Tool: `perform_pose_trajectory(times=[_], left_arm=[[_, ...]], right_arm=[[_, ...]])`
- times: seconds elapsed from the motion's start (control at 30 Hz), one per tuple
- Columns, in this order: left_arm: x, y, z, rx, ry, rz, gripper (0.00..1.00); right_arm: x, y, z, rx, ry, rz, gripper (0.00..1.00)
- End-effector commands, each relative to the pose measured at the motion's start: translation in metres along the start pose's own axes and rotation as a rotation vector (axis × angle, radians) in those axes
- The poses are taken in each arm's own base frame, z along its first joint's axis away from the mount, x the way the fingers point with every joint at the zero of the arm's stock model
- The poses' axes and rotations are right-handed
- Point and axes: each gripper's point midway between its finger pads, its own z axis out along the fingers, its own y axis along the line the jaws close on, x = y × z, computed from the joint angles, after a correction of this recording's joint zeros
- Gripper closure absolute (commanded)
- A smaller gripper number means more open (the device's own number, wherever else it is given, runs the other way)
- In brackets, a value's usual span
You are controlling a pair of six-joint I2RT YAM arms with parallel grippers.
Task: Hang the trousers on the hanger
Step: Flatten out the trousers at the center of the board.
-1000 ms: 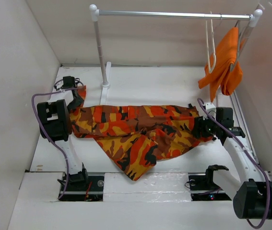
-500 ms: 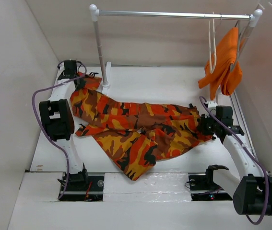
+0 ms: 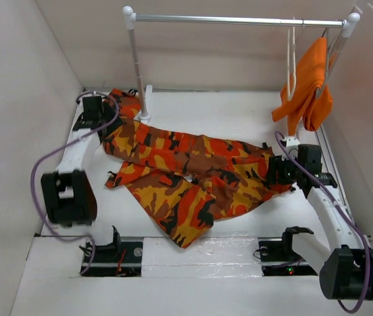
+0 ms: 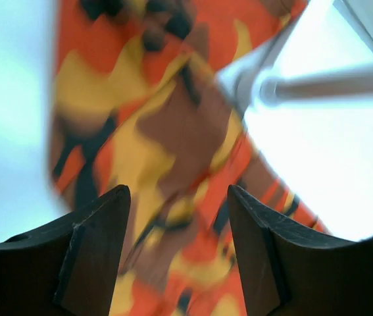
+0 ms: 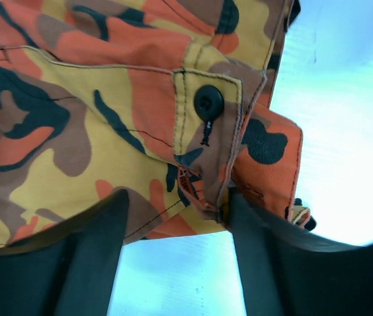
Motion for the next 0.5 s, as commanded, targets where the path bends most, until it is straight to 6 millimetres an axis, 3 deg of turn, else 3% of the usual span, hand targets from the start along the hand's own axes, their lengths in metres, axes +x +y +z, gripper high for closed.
perform_pose_trajectory(times=[0.0, 0.03, 0.1, 0.17, 0.2, 0.3, 0.47], left_arm=[[0.006, 0.026, -0.080, -0.012, -0.120, -0.008, 0.43], [0.017, 0.034, -0.088, -0.015, -0.115, -0.012, 0.43], [0.048, 0.054, -0.105, -0.049, -0.065, -0.031, 0.34], [0.079, 0.067, -0.109, -0.068, 0.027, -0.043, 0.26], [0.103, 0.077, -0.108, -0.088, 0.093, -0.069, 0.26], [0.146, 0.089, -0.101, -0.103, 0.222, -0.109, 0.26], [0.156, 0.114, -0.086, -0.208, 0.226, -0.070, 0.31]], right_arm=[[-0.036, 0.007, -0.020, -0.024, -0.111, -0.067, 0.31], [-0.040, 0.009, -0.023, -0.031, -0.128, -0.076, 0.31], [-0.042, 0.012, -0.026, -0.040, -0.138, -0.098, 0.31], [-0.047, 0.019, -0.029, -0.058, -0.148, -0.126, 0.30], [-0.048, 0.019, -0.028, -0.055, -0.150, -0.126, 0.31], [-0.047, 0.025, -0.026, -0.078, -0.152, -0.134, 0.31], [-0.043, 0.030, -0.024, -0.110, -0.144, -0.151, 0.31]])
